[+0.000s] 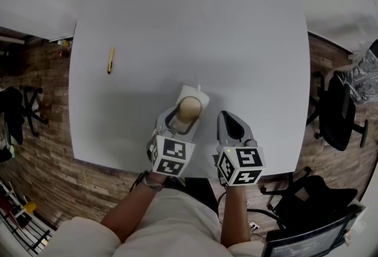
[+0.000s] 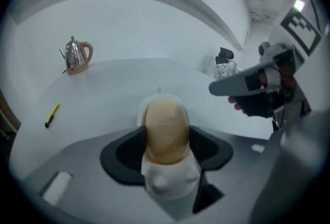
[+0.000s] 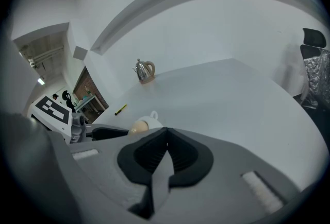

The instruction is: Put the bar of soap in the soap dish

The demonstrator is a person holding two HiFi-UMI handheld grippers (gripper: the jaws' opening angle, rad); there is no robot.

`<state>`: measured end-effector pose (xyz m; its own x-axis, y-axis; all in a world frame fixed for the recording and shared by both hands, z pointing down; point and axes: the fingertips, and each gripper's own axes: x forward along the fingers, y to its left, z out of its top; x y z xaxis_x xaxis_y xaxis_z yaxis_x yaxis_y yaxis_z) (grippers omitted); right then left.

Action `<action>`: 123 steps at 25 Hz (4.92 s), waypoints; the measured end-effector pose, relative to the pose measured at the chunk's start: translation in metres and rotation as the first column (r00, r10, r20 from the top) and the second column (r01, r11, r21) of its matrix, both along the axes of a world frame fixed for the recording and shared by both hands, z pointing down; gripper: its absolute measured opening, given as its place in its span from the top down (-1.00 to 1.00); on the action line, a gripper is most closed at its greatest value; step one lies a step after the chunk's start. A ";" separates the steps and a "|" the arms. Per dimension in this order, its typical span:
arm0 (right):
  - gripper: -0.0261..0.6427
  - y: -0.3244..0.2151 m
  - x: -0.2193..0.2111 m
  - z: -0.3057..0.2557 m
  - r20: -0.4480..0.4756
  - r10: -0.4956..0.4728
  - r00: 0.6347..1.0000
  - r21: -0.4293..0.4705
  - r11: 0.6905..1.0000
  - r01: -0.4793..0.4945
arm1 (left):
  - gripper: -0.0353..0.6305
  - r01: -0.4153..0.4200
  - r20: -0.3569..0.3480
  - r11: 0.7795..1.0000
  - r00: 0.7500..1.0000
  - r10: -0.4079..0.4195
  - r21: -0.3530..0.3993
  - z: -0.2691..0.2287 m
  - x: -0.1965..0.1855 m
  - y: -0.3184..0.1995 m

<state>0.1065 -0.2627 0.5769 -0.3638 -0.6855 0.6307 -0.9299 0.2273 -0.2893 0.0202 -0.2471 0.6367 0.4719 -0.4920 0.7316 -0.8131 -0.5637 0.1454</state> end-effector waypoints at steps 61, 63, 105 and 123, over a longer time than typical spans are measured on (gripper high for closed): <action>0.91 0.013 0.013 -0.055 -0.026 0.028 0.999 0.138 0.990 -0.024 | 0.20 0.038 -0.021 0.985 0.999 -0.035 0.171 -0.065 -0.023 -0.016; 0.91 0.015 0.013 -0.056 -0.024 0.028 0.999 0.141 0.990 -0.025 | 0.24 0.041 -0.024 0.982 0.999 -0.038 0.182 -0.070 -0.024 -0.016; 0.91 0.034 -0.010 -0.103 -0.047 -0.023 0.999 0.269 0.963 0.035 | 0.69 0.149 -0.180 0.945 0.979 -0.099 0.293 -0.131 -0.050 0.010; 0.91 0.048 -0.012 -0.136 -0.047 -0.050 0.998 0.344 0.937 0.063 | 0.81 0.195 -0.250 0.912 0.962 -0.107 0.360 -0.178 -0.057 0.030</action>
